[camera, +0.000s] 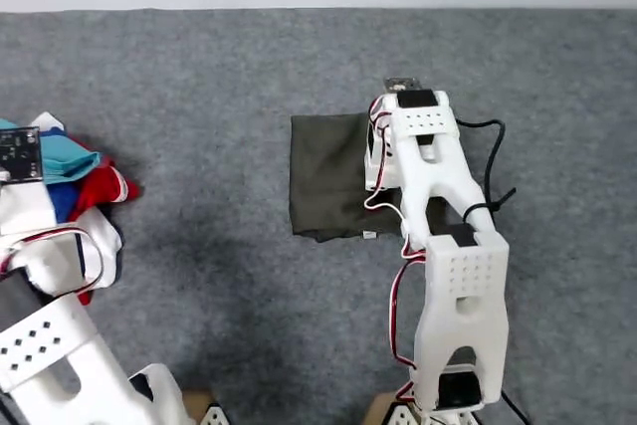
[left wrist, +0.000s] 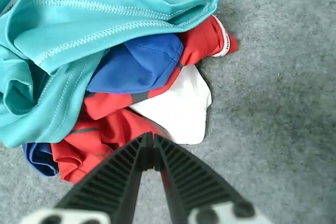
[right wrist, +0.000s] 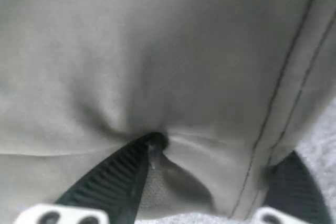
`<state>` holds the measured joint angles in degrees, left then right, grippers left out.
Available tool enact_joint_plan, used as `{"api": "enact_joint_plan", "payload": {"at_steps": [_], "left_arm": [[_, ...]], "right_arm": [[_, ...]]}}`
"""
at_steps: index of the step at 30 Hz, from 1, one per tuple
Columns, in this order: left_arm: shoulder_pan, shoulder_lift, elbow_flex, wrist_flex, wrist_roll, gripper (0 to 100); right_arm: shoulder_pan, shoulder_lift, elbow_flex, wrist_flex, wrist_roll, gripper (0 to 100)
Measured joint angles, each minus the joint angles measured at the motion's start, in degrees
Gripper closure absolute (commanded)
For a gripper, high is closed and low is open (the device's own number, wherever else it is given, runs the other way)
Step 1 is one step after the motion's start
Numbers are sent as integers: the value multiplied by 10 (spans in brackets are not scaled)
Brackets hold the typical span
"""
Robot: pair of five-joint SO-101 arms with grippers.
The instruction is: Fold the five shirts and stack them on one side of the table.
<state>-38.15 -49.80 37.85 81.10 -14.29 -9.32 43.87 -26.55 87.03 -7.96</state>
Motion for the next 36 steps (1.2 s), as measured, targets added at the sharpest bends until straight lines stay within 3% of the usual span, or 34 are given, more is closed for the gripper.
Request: {"api": "enact_joint_plan", "payload": {"at_steps": [2, 12, 16, 20, 25, 31, 36], "left_arm": [[0, 0, 0, -1, 0, 993], [0, 0, 0, -10, 0, 993], [0, 0, 0, -15, 0, 993], [0, 0, 0, -15, 0, 993], [0, 0, 0, -15, -4, 993], [0, 0, 0, -15, -4, 993], [0, 0, 0, -15, -4, 993]], "right_arm": [[1, 1, -9, 7, 0, 992], [8, 24, -115, 128, 103, 988], [54, 24, -125, 135, 152, 988], [133, 18, -125, 135, 253, 988], [215, 18, -156, 135, 451, 988], [260, 42, -287, 97, 647, 989], [265, 107, -366, 21, 738, 987]]}}
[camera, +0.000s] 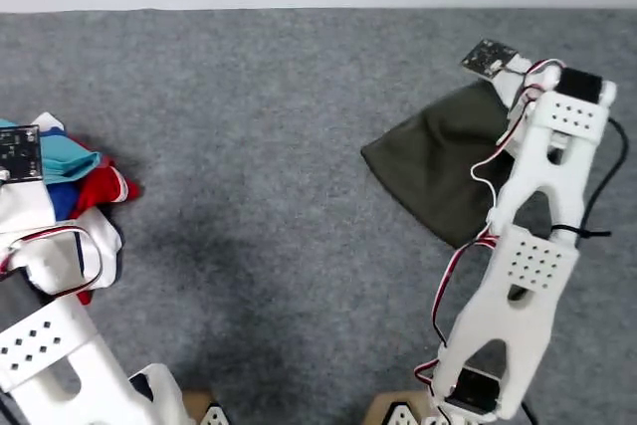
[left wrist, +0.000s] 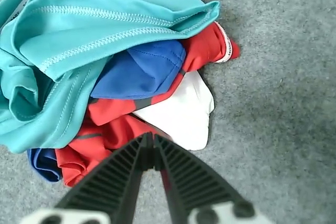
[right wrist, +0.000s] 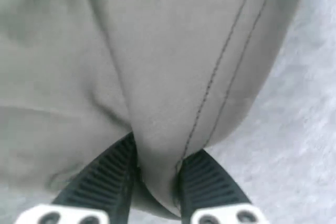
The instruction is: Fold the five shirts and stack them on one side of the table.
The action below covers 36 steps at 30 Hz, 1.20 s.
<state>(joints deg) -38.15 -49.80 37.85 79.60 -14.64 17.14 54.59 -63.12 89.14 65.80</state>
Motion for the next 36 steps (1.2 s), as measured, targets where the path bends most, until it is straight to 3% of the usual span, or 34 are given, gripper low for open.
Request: {"api": "enact_joint_plan", "payload": {"at_steps": [6, 9, 14, 22, 26, 33, 36], "left_arm": [[0, 0, 0, 0, 0, 993], [0, 0, 0, 0, 0, 993], [0, 0, 0, 0, 0, 993], [0, 0, 0, 0, 0, 993], [0, 0, 0, 0, -22, 993], [0, 0, 0, 0, -34, 993], [0, 0, 0, 0, -36, 993]], "right_arm": [[-3, 61, -83, -25, 21, 864], [-4, 74, -129, -25, -24, 804], [-4, 76, -205, -23, -230, 760], [-37, 76, -251, 105, -545, 759], [-56, 76, -251, 113, -707, 758], [-91, 76, -192, 114, -872, 755], [-108, 76, -155, 114, -920, 683]]}}
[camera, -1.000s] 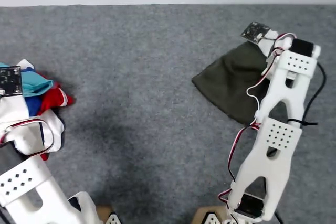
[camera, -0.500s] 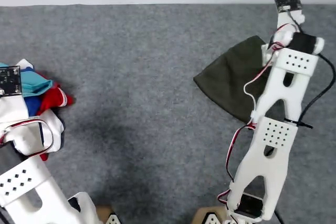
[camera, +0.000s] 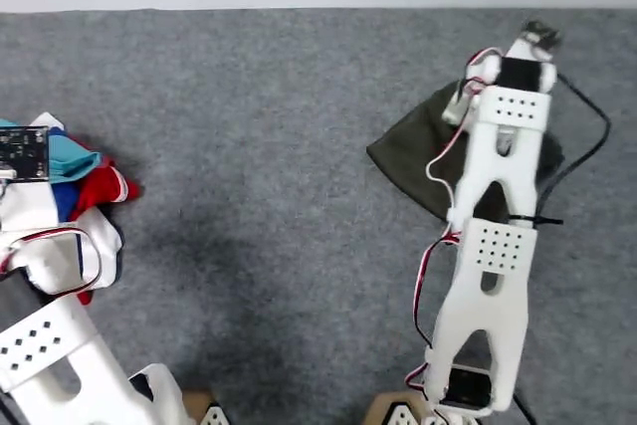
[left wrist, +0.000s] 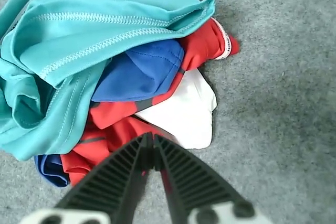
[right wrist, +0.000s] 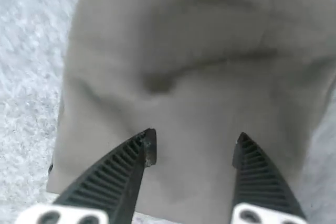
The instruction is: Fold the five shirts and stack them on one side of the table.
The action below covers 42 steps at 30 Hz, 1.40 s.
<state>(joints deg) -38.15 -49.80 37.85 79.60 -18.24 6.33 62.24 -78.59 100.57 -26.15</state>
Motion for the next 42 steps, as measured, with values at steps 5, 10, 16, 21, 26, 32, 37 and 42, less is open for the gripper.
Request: {"api": "enact_joint_plan", "payload": {"at_steps": [5, 10, 16, 21, 26, 32, 37, 42], "left_arm": [[0, 0, 0, 0, 0, 993], [0, 0, 0, 0, 0, 993], [0, 0, 1, 0, 0, 993], [0, 0, 1, 0, 0, 993], [0, 0, 1, 0, -15, 993], [0, 0, 1, 0, -16, 993], [0, 0, 1, 0, -16, 993], [0, 0, 1, 0, -16, 993]], "right_arm": [[-3, 0, 17, 0, -62, 546], [-5, 0, 17, 0, -74, 546], [-7, 23, 29, -15, -76, 546], [-2, 91, 35, -74, -76, 656], [9, 101, 25, -71, -76, 935], [48, 106, -31, -9, -43, 993], [76, 109, -76, 1, 67, 990], [146, 106, -75, 1, 215, 990]]}}
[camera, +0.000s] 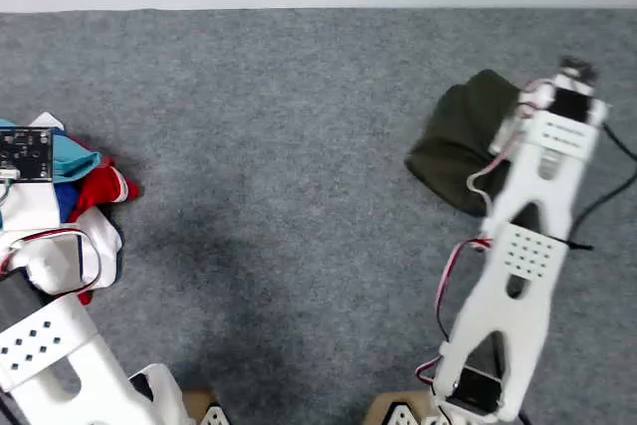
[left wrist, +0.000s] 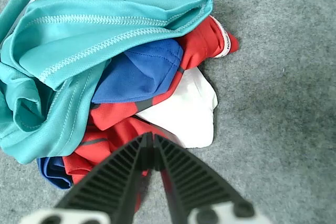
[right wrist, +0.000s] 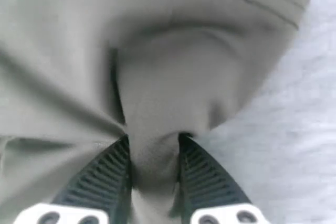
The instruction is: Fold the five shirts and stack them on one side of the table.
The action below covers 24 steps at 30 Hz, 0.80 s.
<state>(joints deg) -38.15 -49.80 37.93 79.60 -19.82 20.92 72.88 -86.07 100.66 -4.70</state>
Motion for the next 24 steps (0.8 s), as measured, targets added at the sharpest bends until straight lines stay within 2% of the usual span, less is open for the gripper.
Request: {"api": "enact_joint_plan", "payload": {"at_steps": [8, 13, 18, 24], "left_arm": [[0, 0, 0, 0, 0, 993], [0, 0, 0, 0, 0, 993], [0, 0, 0, 0, 0, 993], [0, 0, 0, 0, 0, 993]], "right_arm": [[123, -90, 150, 0, 171, 990], [185, -143, 228, 0, 236, 990], [222, -156, 236, 0, 273, 979], [236, -171, 236, 0, 297, 705]]}}
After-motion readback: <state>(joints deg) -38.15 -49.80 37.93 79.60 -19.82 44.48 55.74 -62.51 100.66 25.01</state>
